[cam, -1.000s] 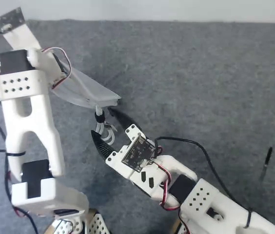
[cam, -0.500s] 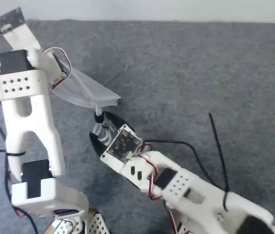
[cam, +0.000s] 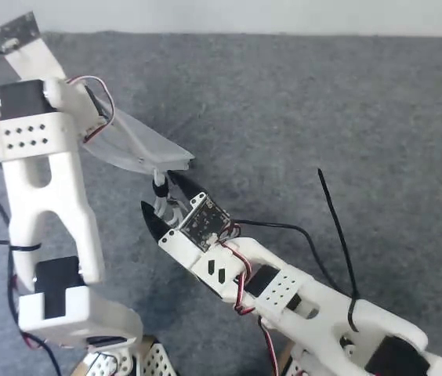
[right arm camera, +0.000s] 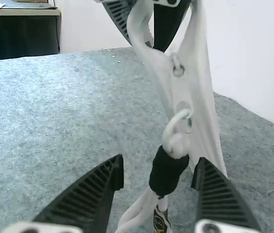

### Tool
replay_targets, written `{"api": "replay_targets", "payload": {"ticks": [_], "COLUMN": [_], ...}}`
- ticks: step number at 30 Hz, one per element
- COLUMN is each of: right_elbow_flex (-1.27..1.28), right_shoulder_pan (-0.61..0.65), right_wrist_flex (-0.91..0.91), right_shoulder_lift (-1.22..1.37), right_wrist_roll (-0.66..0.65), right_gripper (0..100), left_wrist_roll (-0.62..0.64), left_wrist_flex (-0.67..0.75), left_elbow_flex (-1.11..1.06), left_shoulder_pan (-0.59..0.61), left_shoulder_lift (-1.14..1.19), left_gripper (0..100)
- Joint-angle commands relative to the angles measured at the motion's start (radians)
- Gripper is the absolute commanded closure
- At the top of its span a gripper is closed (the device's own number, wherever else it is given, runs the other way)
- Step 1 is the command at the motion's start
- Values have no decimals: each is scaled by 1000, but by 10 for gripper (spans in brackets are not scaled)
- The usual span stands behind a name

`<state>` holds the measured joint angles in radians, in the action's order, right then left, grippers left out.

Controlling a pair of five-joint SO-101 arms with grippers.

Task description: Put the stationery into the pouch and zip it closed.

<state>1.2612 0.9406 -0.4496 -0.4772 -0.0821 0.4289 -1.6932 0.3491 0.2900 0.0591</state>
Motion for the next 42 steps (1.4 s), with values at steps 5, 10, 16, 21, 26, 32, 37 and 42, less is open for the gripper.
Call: {"api": "replay_targets", "payload": {"ticks": [5,10,16,21,26,32,37,42], "right_elbow_flex": [-98,-114,-114,-114,-115,-110,-84,-60], "right_shoulder_pan": [-21,-33,-51,-51,-53,-71,-93,-90], "right_wrist_flex": [-24,-77,-116,-110,-110,-114,-107,48], "right_shoulder_lift": [33,84,96,96,97,85,77,-27], "right_wrist_roll": [18,18,18,18,18,17,9,-29], "right_gripper": [849,864,864,864,868,996,993,994], "left_wrist_roll": [-9,-9,-9,-11,-11,-11,-11,-11], "left_wrist_flex": [15,14,14,14,14,14,15,18], "left_elbow_flex": [10,10,10,10,10,8,8,8], "left_shoulder_pan": [11,11,11,11,11,11,11,11], "left_shoulder_lift": [-12,-12,-12,-12,-12,-12,-12,-12], "left_gripper": [990,990,990,990,990,990,990,990]}}
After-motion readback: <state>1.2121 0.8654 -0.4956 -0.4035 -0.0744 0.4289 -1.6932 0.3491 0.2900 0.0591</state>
